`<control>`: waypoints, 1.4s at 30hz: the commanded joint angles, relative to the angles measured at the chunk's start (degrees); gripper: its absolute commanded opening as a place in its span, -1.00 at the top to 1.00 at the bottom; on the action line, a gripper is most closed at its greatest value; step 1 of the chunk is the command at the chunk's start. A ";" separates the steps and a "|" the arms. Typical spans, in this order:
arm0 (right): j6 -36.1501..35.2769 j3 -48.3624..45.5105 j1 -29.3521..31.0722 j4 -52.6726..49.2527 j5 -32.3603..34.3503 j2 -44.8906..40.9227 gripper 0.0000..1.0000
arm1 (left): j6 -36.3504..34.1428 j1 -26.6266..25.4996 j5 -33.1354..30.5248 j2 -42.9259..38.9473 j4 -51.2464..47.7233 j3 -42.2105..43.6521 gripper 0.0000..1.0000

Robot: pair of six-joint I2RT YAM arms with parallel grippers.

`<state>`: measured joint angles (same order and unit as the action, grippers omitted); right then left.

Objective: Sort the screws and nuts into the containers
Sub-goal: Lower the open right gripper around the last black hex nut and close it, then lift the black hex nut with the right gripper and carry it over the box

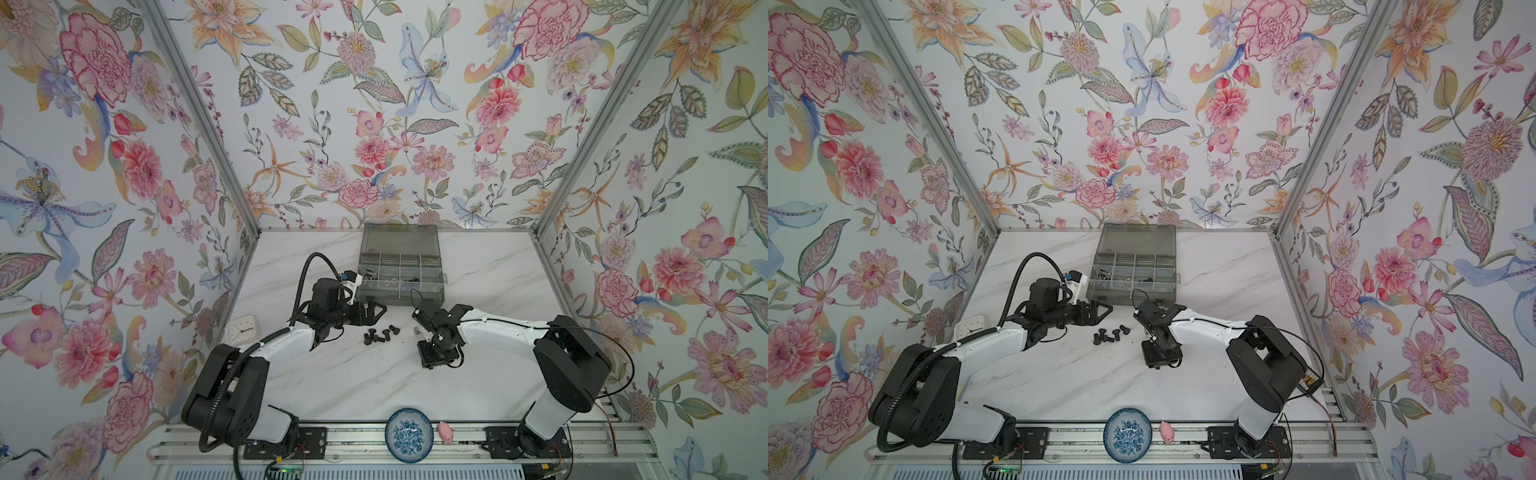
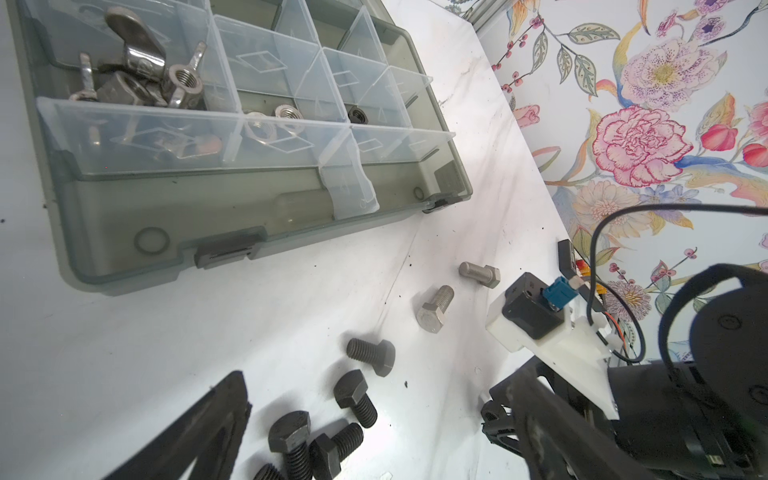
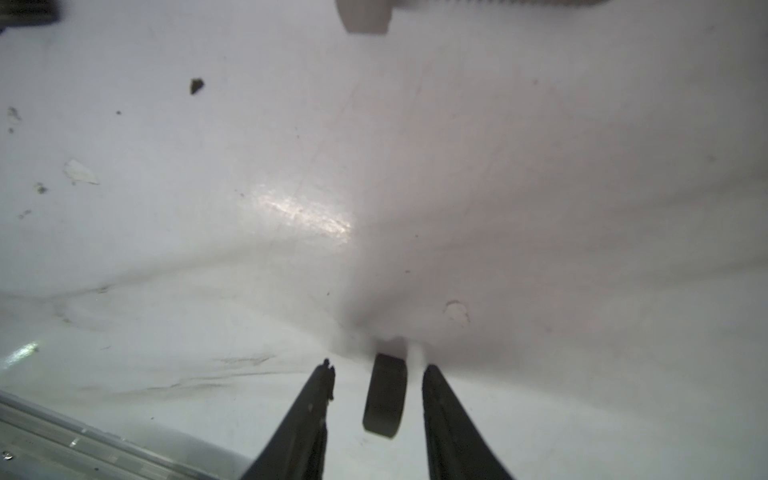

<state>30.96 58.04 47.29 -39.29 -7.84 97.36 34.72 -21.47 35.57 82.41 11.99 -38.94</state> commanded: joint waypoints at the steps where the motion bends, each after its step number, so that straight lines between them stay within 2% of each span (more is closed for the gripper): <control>1: 0.78 -0.65 0.51 -1.14 1.77 0.99 0.28 | -1.03 0.72 -0.50 0.38 0.04 -0.49 -0.99; 9: 1.04 -1.02 0.45 -1.14 2.38 1.29 0.52 | -1.07 0.72 -0.42 0.33 0.43 -0.30 -0.98; 16: 0.53 -1.00 0.32 -1.14 2.54 -0.14 0.98 | -1.01 0.71 -0.50 0.03 0.40 -0.18 -0.99; 17: 0.16 -0.87 0.11 -1.14 2.51 -0.83 1.00 | -1.05 0.73 -0.55 -0.04 0.34 -0.26 -0.99; 21: -3.24 1.74 -1.27 -1.16 3.25 -4.08 1.00 | -1.03 0.73 -0.51 0.16 0.44 -0.68 -0.99; 28: -14.35 12.11 -7.18 0.80 4.56 -6.12 1.00 | -0.20 0.67 -0.50 -0.11 1.63 -1.17 -0.99; 36: -24.73 29.15 -13.68 2.37 9.46 4.28 1.00 | 1.61 0.66 0.59 -0.03 4.83 0.54 -0.99; 38: -26.15 32.34 -14.21 4.06 11.40 7.65 1.00 | 2.63 0.73 1.40 -0.14 6.61 1.21 -0.99; 42: -26.92 37.07 -15.27 7.51 11.22 13.37 1.00 | 2.97 0.69 1.65 -0.06 6.77 1.32 -0.99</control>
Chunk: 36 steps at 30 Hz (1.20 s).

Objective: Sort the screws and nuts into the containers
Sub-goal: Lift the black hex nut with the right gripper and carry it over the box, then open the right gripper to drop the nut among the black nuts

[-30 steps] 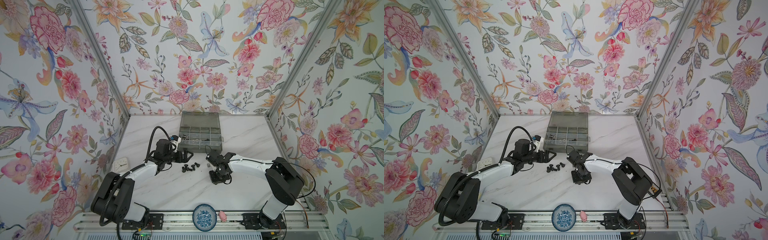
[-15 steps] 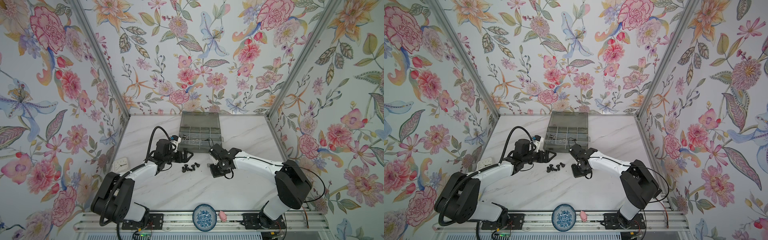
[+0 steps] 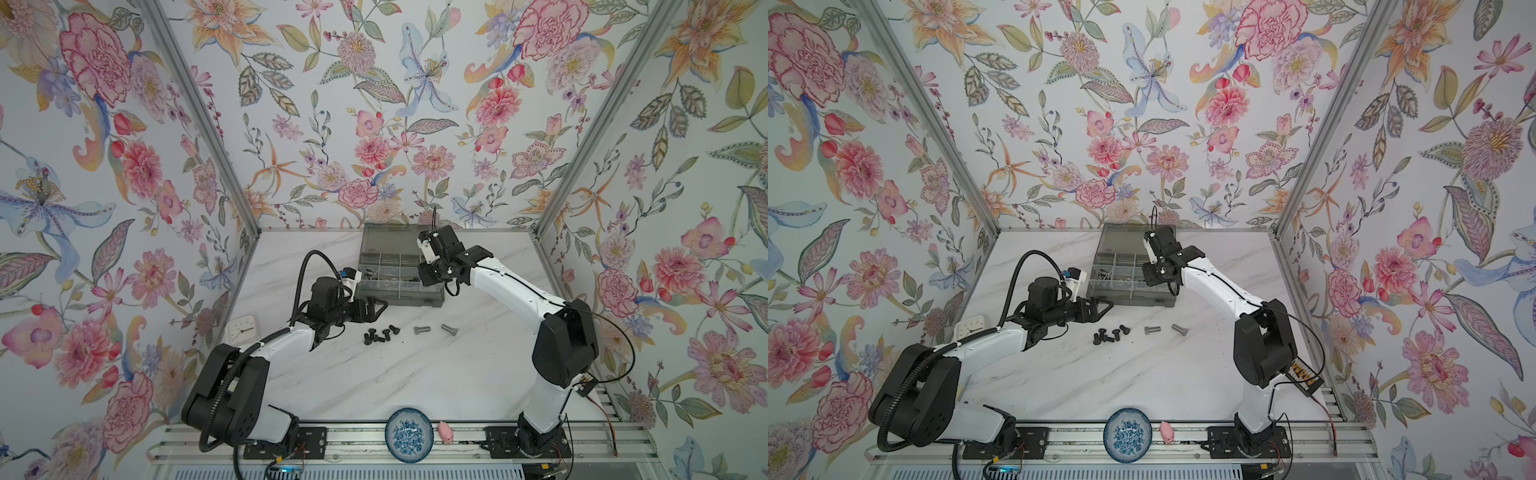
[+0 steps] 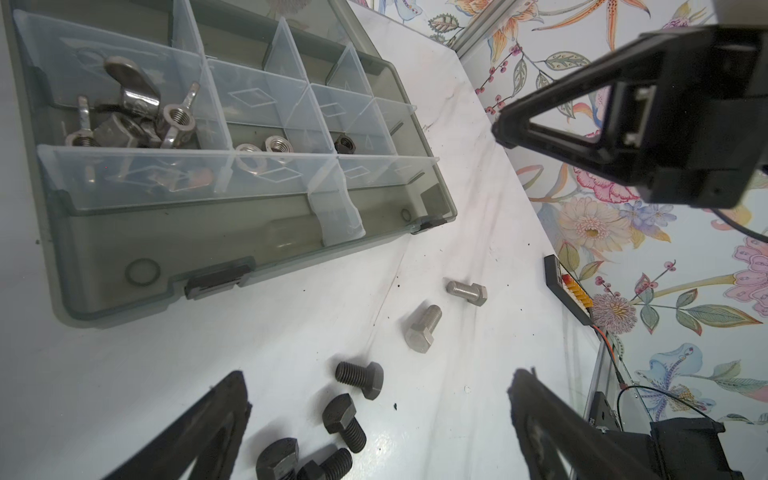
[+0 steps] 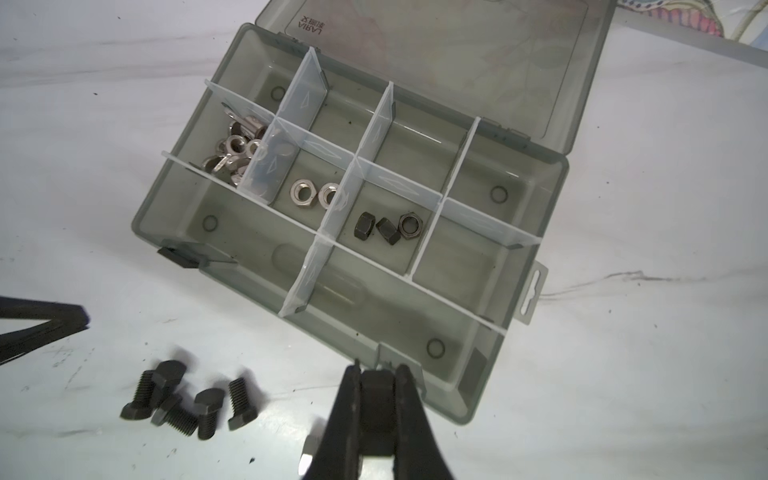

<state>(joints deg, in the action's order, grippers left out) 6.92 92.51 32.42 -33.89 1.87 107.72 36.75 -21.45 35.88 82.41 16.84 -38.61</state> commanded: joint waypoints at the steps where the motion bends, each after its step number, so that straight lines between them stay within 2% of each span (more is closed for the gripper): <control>1: -2.71 3.77 -0.65 3.07 0.91 4.32 1.00 | 0.85 0.70 1.31 -0.06 1.71 0.99 -0.99; 11: -1.85 12.10 -1.40 4.84 -0.03 15.55 1.00 | 1.82 0.64 1.65 0.64 3.02 1.62 -0.99; 16: -1.69 12.89 -1.39 4.80 1.42 18.24 1.00 | 1.94 0.63 1.61 0.64 3.11 1.83 -0.99; 24: -0.96 13.31 -1.40 4.80 0.28 20.34 1.00 | 1.66 0.65 1.83 1.35 2.63 1.17 -0.99; 27: -0.77 13.45 -1.40 4.86 -0.26 20.68 0.87 | 1.74 0.71 1.83 1.26 2.58 1.17 -0.99; 33: -0.68 13.43 -1.40 4.80 -0.03 20.57 0.46 | 1.92 0.68 1.58 0.87 2.39 1.22 -0.99; 36: -0.73 13.31 -1.38 4.80 0.10 19.99 0.34 | 1.86 0.67 1.06 0.30 1.80 1.32 -0.99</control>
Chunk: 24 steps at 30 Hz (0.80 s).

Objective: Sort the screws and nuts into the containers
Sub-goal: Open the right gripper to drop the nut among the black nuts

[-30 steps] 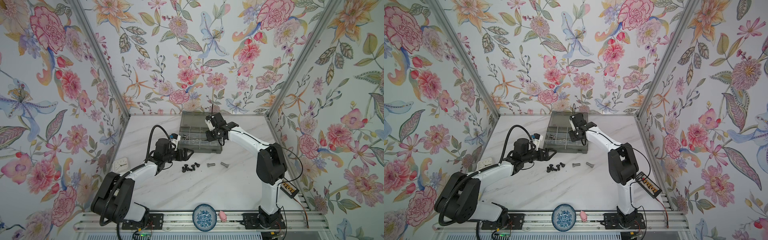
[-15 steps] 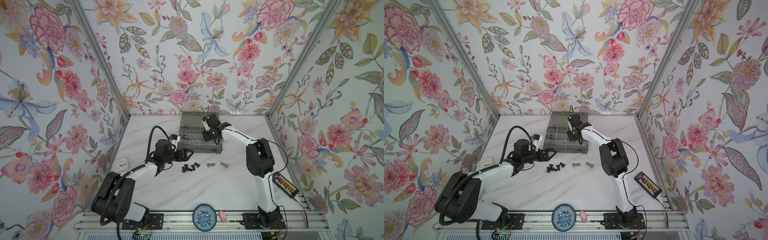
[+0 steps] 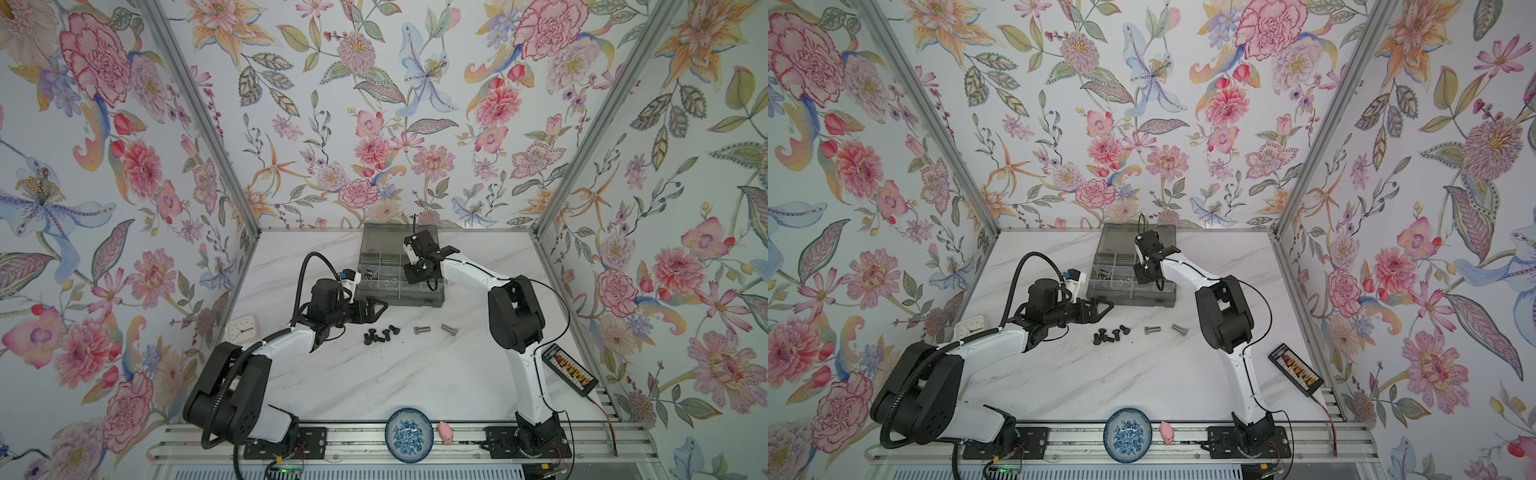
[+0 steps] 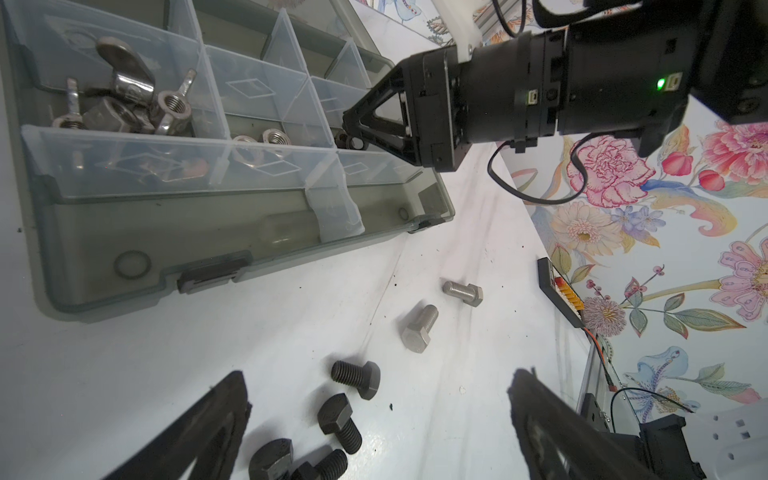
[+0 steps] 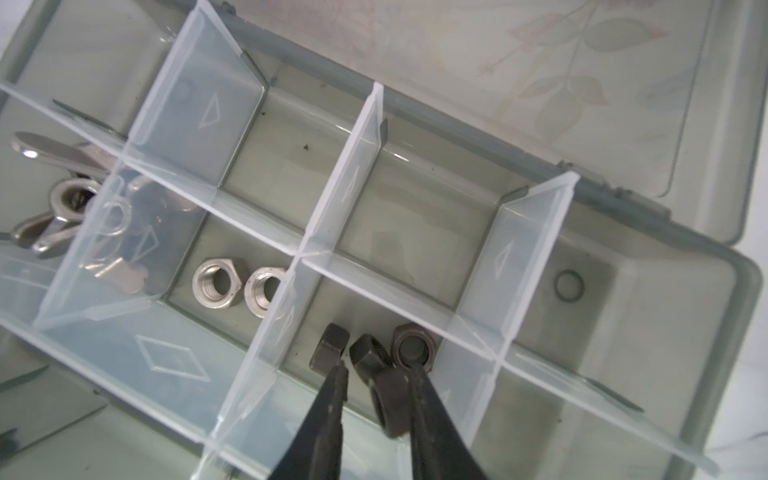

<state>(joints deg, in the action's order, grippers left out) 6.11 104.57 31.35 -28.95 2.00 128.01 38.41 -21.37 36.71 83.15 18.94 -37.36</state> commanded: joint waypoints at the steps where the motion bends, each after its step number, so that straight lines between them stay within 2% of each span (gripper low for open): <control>1: 0.04 1.18 -0.28 -0.14 0.05 -0.72 0.31 | 0.25 0.61 0.04 -0.60 -0.55 0.17 -0.99; 11: -1.15 -2.77 -0.15 -0.19 -1.58 -8.66 0.14 | -2.58 0.53 -5.01 -2.14 -7.57 -0.21 -0.99; 24: -5.50 -17.80 0.33 -0.04 -7.75 -24.27 -0.01 | -4.49 0.52 -8.19 -4.14 -12.70 0.45 -0.99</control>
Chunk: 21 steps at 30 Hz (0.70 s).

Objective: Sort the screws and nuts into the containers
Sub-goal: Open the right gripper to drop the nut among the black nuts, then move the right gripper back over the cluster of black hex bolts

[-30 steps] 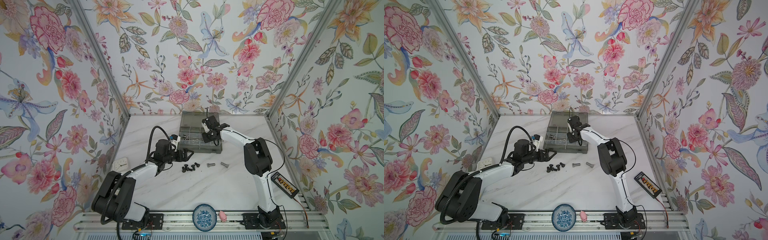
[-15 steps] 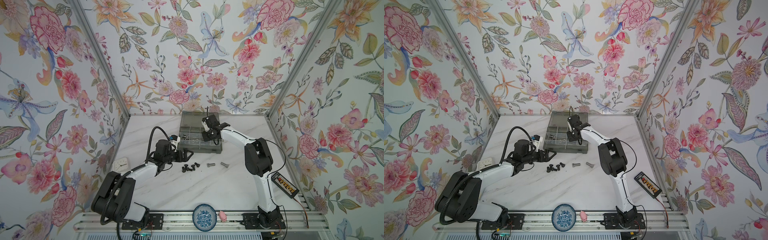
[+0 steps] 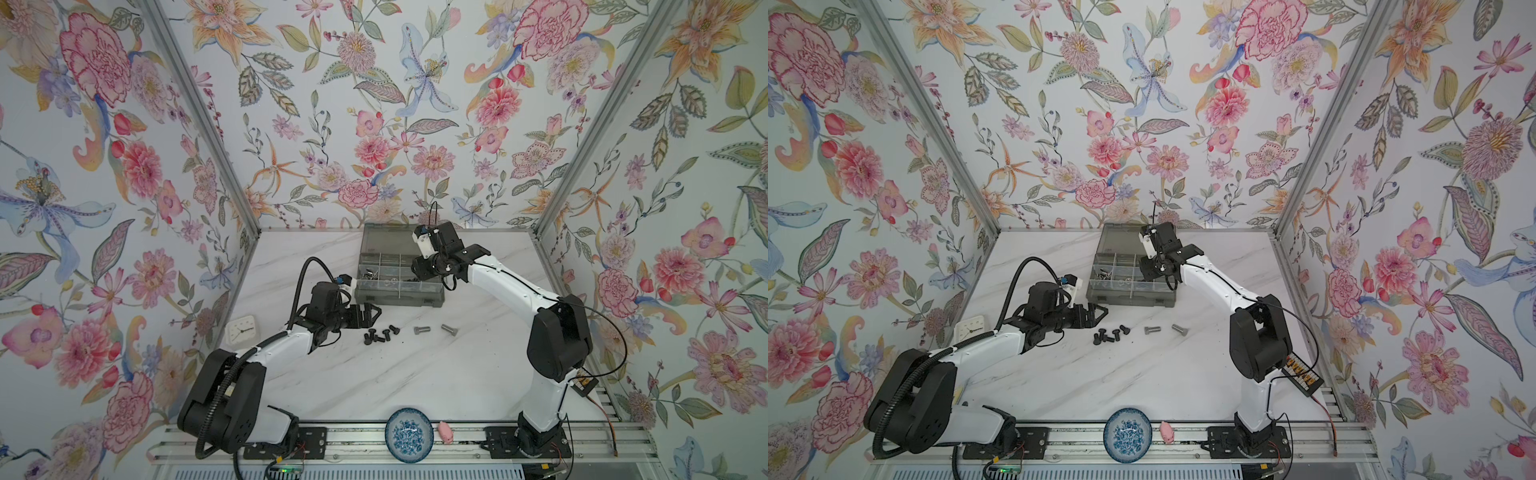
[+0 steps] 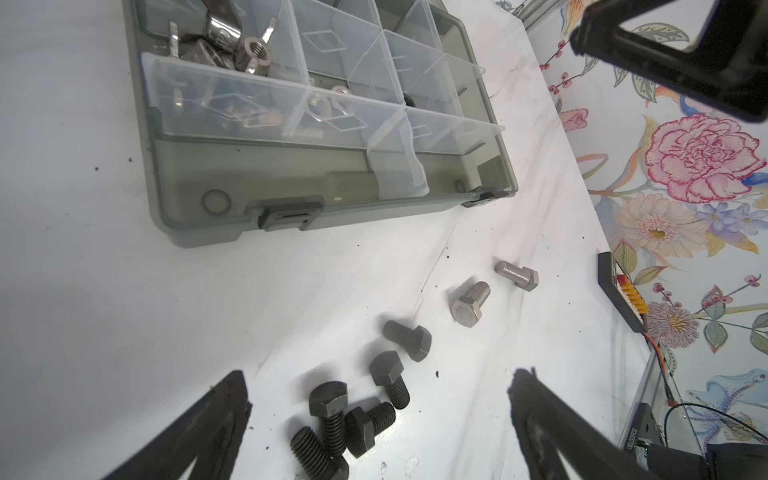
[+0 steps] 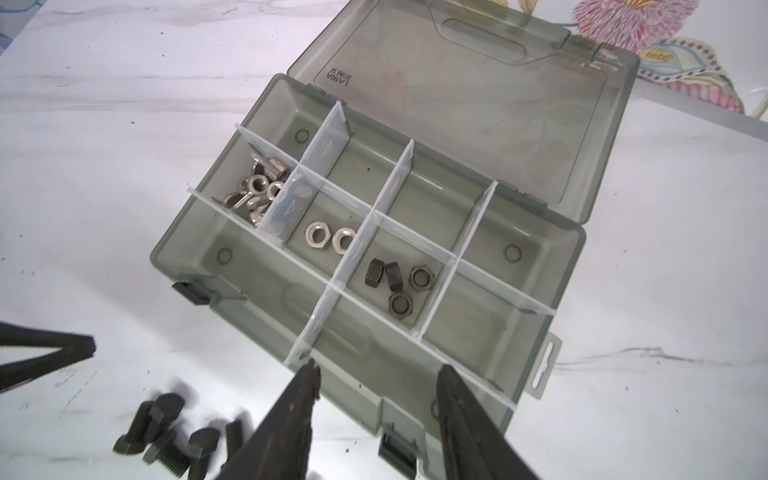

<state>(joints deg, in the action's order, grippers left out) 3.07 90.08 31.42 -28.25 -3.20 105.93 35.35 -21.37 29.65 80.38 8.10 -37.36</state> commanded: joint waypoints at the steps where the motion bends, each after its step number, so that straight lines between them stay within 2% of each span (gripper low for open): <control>1: -2.77 -4.59 0.39 -0.66 -2.96 -3.13 -0.02 | -1.57 0.51 -0.92 -1.37 -1.74 0.41 -0.99; 11: -5.33 -15.69 5.29 0.89 -4.20 -9.04 -0.08 | -1.17 0.62 0.67 0.18 -0.02 -0.30 -0.99; 15: -5.42 -17.65 9.31 1.29 -4.23 -8.77 -0.09 | -1.17 0.55 0.95 0.74 0.08 -0.56 -0.99; 21: -4.61 -19.15 11.77 1.71 -5.31 -6.76 -0.11 | -1.35 0.53 0.72 0.92 -0.08 -0.56 -0.99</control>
<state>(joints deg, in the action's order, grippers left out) -1.30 72.12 42.76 -27.35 -7.38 98.48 34.92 -21.37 29.76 80.58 7.70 -37.36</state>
